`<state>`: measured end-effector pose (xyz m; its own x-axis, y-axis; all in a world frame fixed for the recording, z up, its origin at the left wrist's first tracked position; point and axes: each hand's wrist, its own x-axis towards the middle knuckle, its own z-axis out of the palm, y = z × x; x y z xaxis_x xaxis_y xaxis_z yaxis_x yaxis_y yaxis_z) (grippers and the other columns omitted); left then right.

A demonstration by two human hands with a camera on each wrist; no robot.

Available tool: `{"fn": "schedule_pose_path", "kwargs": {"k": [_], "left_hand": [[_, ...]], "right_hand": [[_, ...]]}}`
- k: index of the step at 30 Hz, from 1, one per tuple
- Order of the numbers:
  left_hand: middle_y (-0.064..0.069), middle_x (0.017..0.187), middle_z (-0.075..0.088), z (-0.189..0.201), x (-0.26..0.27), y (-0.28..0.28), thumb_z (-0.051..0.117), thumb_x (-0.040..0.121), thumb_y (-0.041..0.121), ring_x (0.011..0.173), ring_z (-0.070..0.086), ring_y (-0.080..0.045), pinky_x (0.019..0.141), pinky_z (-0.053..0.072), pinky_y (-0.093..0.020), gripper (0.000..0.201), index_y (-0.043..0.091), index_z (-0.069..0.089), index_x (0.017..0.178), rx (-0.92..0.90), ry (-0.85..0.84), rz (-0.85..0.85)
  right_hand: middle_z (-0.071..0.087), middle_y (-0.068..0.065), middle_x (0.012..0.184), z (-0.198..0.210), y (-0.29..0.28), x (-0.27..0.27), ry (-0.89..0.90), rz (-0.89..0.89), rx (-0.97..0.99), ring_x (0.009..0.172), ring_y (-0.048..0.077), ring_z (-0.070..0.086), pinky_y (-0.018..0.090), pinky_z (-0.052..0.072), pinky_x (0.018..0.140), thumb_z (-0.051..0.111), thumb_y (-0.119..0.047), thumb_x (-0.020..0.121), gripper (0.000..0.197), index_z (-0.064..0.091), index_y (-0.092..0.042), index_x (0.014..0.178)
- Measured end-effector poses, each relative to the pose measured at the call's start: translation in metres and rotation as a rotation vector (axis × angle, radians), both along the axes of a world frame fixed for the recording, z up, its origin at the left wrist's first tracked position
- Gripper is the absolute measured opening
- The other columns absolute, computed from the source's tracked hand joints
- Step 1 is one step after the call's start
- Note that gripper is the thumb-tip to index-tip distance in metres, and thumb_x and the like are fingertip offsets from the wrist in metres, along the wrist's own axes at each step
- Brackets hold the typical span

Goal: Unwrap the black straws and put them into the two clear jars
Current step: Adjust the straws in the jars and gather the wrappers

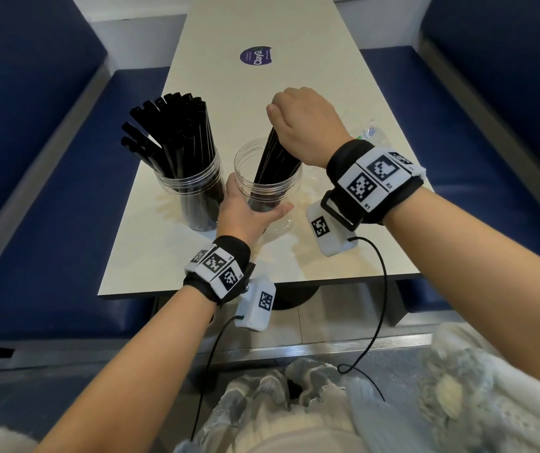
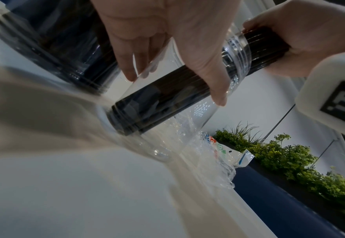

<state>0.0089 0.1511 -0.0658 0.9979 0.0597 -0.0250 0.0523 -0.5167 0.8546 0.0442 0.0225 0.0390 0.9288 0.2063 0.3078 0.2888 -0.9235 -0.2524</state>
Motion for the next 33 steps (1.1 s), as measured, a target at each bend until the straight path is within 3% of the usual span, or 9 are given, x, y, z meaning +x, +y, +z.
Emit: {"fn": "schedule_pose_path", "kwargs": {"k": [5,9,12,15,19,22,27,29,33], "left_hand": [[-0.010,0.134,0.052,0.002,0.002,0.000,0.083,0.061,0.044,0.127,0.046,-0.022,0.096,0.035,-0.020,0.099,0.006,0.032,0.138,0.042,0.030,0.007],[-0.016,0.142,0.044,0.006,-0.004,0.001,0.078,0.064,0.051,0.134,0.039,-0.026,0.107,0.035,-0.032,0.109,0.003,0.022,0.144,0.103,0.104,-0.027],[-0.015,0.145,0.042,0.007,-0.010,0.013,0.080,0.063,0.047,0.133,0.042,-0.024,0.107,0.037,-0.031,0.112,0.005,0.019,0.147,0.073,0.158,-0.058],[-0.014,0.138,0.048,0.011,-0.015,0.035,0.082,0.068,0.035,0.120,0.053,-0.024,0.101,0.045,-0.034,0.093,0.004,0.033,0.140,0.071,0.200,-0.043],[-0.007,0.107,0.053,0.018,-0.011,0.076,0.079,0.071,0.032,0.099,0.052,-0.021,0.081,0.041,-0.029,0.065,0.005,0.046,0.120,0.115,0.190,0.050],[-0.008,0.115,0.046,0.023,0.003,0.098,0.082,0.066,0.036,0.104,0.047,-0.020,0.082,0.037,-0.028,0.076,0.008,0.037,0.120,0.086,0.168,0.135],[-0.009,0.145,0.033,0.018,0.027,0.101,0.089,0.056,0.027,0.129,0.037,-0.017,0.104,0.033,-0.027,0.114,0.012,0.015,0.140,-0.095,0.102,0.135],[-0.007,0.142,0.042,0.017,0.030,0.096,0.091,0.052,0.023,0.128,0.042,-0.014,0.106,0.034,-0.025,0.118,0.007,0.017,0.141,-0.164,0.047,0.126],[-0.006,0.124,0.061,0.012,0.030,0.091,0.086,0.033,0.044,0.114,0.059,-0.018,0.102,0.046,-0.041,0.120,0.010,0.031,0.134,-0.241,-0.030,0.138]], "right_hand": [[0.058,0.020,0.107,0.001,0.001,0.001,-0.015,0.005,-0.020,0.102,0.033,0.048,0.039,0.034,0.086,0.022,-0.027,0.101,0.042,0.054,0.001,0.099],[0.059,0.016,0.106,0.002,0.001,0.002,0.002,-0.009,-0.003,0.101,0.031,0.048,0.035,0.033,0.082,0.023,-0.027,0.099,0.041,0.055,-0.002,0.097],[0.060,0.007,0.118,0.003,0.003,0.001,-0.004,-0.002,-0.004,0.110,0.026,0.047,0.033,0.030,0.088,0.022,-0.035,0.096,0.047,0.060,-0.009,0.105],[0.056,-0.001,0.131,0.005,0.003,-0.002,-0.008,0.007,0.004,0.124,0.021,0.044,0.039,0.025,0.104,0.021,-0.050,0.087,0.058,0.058,-0.020,0.119],[0.056,-0.001,0.131,0.011,0.002,-0.015,-0.056,0.010,0.091,0.123,0.021,0.046,0.036,0.028,0.104,0.026,-0.055,0.084,0.061,0.056,-0.018,0.123],[0.059,0.003,0.126,0.012,0.005,-0.028,-0.140,0.010,0.197,0.120,0.023,0.049,0.034,0.032,0.102,0.037,-0.038,0.088,0.045,0.058,-0.012,0.119],[0.063,0.010,0.110,0.004,0.029,-0.052,-0.206,0.105,0.299,0.109,0.027,0.054,0.039,0.041,0.094,0.046,-0.025,0.085,0.031,0.063,-0.006,0.101],[0.064,0.012,0.104,0.000,0.041,-0.060,-0.226,0.153,0.306,0.103,0.029,0.056,0.041,0.044,0.089,0.045,-0.025,0.083,0.031,0.064,-0.004,0.096],[0.063,0.014,0.103,-0.001,0.065,-0.065,-0.195,0.212,0.287,0.101,0.032,0.056,0.043,0.046,0.085,0.050,-0.020,0.082,0.027,0.064,-0.003,0.097]]}}
